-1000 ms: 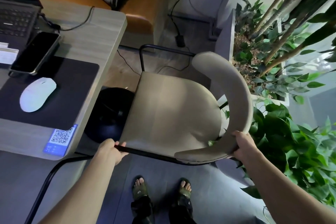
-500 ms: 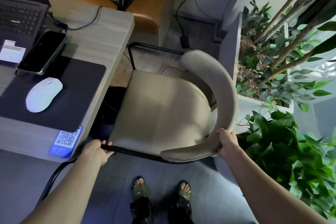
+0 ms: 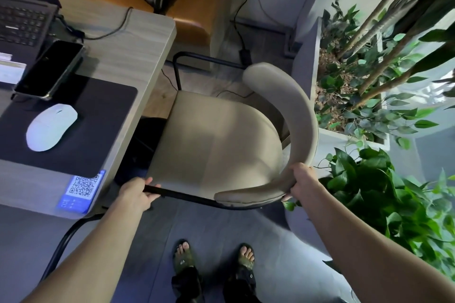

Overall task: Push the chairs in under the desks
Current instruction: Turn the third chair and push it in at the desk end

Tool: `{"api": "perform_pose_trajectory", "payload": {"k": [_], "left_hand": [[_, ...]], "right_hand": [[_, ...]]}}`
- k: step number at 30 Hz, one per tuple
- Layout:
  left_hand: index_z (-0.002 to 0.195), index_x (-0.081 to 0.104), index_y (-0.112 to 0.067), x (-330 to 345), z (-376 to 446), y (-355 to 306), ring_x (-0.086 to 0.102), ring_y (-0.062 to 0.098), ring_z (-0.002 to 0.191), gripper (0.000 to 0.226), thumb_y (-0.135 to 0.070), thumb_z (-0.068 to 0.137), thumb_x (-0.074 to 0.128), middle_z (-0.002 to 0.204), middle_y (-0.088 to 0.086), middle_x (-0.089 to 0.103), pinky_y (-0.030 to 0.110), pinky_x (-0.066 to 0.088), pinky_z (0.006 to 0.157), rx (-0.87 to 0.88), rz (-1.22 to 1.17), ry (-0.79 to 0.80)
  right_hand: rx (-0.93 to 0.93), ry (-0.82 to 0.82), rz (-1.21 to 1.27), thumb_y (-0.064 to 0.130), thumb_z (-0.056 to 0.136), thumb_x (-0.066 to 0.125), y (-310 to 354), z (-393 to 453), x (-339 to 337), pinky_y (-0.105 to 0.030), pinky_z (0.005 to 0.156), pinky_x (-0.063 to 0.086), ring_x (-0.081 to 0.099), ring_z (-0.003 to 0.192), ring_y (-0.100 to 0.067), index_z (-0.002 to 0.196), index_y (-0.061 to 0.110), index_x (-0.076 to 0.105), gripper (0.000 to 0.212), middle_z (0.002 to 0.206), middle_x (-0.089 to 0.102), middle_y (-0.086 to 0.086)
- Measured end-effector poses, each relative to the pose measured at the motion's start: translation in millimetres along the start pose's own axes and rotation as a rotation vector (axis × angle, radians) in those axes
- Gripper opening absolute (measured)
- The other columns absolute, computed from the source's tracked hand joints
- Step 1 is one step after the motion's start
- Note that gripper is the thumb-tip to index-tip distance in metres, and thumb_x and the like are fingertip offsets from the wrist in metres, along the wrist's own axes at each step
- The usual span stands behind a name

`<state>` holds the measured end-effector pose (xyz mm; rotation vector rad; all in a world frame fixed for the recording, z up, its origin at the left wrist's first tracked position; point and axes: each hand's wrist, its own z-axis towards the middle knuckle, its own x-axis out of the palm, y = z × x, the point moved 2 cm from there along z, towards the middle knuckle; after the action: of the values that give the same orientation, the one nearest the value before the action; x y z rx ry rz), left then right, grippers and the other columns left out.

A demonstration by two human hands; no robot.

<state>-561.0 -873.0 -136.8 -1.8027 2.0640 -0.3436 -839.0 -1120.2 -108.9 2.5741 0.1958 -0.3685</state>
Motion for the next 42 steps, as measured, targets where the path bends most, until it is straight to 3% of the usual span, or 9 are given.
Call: {"api": "perform_pose_trajectory", "payload": {"k": [9,13,19,23,25,28,32,36,42], "left_hand": [[0.14,0.042,-0.001,-0.2,3.6,26.4,0.053,0.037,0.125,0.037,-0.006,0.103,0.04,0.137,0.011,0.054,0.05,0.048,0.096,-0.052,-0.011,0.004],[0.139,0.042,-0.001,1.4,3.7,24.3,0.054,0.037,0.125,0.036,-0.006,0.103,0.039,0.136,0.011,0.055,0.051,0.047,0.098,-0.042,0.023,0.002],[0.128,0.049,0.001,1.7,8.0,23.5,0.059,0.034,0.116,0.032,-0.01,0.099,0.044,0.122,0.014,0.059,0.048,0.052,0.093,-0.045,0.147,-0.071],[0.145,0.032,0.0,0.6,13.0,23.5,0.04,0.038,0.132,0.074,-0.026,0.081,0.059,0.149,0.021,0.034,0.046,0.036,0.11,0.13,0.59,-0.407],[0.145,0.033,-0.006,6.8,-9.0,23.9,0.032,0.038,0.135,0.068,-0.024,0.085,0.061,0.149,0.022,0.032,0.047,0.028,0.11,0.343,0.869,-0.498],[0.127,0.057,-0.03,21.9,-21.6,29.9,0.038,0.031,0.132,0.034,-0.033,0.095,0.047,0.138,0.006,0.053,0.051,0.014,0.114,0.523,1.339,-0.171],[0.117,0.063,-0.043,31.9,-27.5,33.6,0.047,0.022,0.132,0.036,-0.059,0.094,0.04,0.131,-0.011,0.062,0.055,-0.007,0.117,0.547,1.732,0.178],[0.104,0.063,-0.052,33.3,-33.3,44.1,0.044,0.017,0.133,0.033,-0.073,0.084,0.046,0.126,-0.018,0.063,0.057,-0.011,0.113,0.551,1.825,0.376],[0.083,0.054,-0.056,27.2,-20.3,44.4,0.049,0.007,0.124,0.012,-0.068,0.084,0.053,0.117,-0.022,0.065,0.041,0.006,0.115,0.7,1.806,0.439]], "right_hand": [[-0.034,-0.03,0.015,0.005,0.095,0.051,3.1,5.8,-12.2,-0.053,0.078,0.045,0.052,0.076,-0.029,0.133,0.011,0.047,0.039,0.122,0.054,-0.019],[-0.027,-0.018,0.023,0.007,0.095,0.052,4.4,2.2,-14.5,-0.057,0.08,0.047,0.052,0.095,-0.033,0.12,0.013,0.046,0.026,0.115,0.052,-0.015],[-0.022,0.038,-0.051,0.016,0.095,0.059,1.7,0.4,-20.7,-0.067,0.085,0.049,0.054,0.094,-0.035,0.117,0.013,0.042,0.029,0.095,0.052,-0.011],[-0.091,-0.148,-0.127,0.029,0.077,0.066,6.7,4.7,-21.3,-0.057,0.098,0.05,0.056,0.11,-0.036,0.129,0.008,0.048,0.059,0.129,0.057,-0.017],[-0.229,-0.246,-0.333,0.029,0.08,0.064,10.9,1.2,-22.4,-0.05,0.108,0.042,0.046,0.129,-0.038,0.14,0.011,0.043,0.066,0.145,0.044,-0.019],[-0.557,-0.249,-0.772,0.034,0.087,0.06,6.0,-21.7,-16.9,-0.055,0.115,0.023,0.008,0.152,-0.029,0.151,0.023,0.03,0.072,0.163,0.017,-0.01],[-0.713,0.02,-1.247,0.055,0.088,0.056,-25.4,-51.4,5.7,-0.067,0.116,-0.002,-0.021,0.153,-0.026,0.156,0.033,0.024,0.078,0.169,-0.005,0.0],[-0.707,0.367,-1.514,0.075,0.081,0.053,-51.6,-63.6,22.0,-0.075,0.112,-0.005,-0.003,0.156,-0.023,0.145,0.043,0.043,0.072,0.158,0.036,0.016],[-0.861,0.285,-1.606,0.076,0.08,0.053,-63.5,-62.3,21.7,-0.075,0.112,0.003,0.033,0.141,-0.022,0.135,0.047,0.054,0.062,0.137,0.057,0.014]]}}
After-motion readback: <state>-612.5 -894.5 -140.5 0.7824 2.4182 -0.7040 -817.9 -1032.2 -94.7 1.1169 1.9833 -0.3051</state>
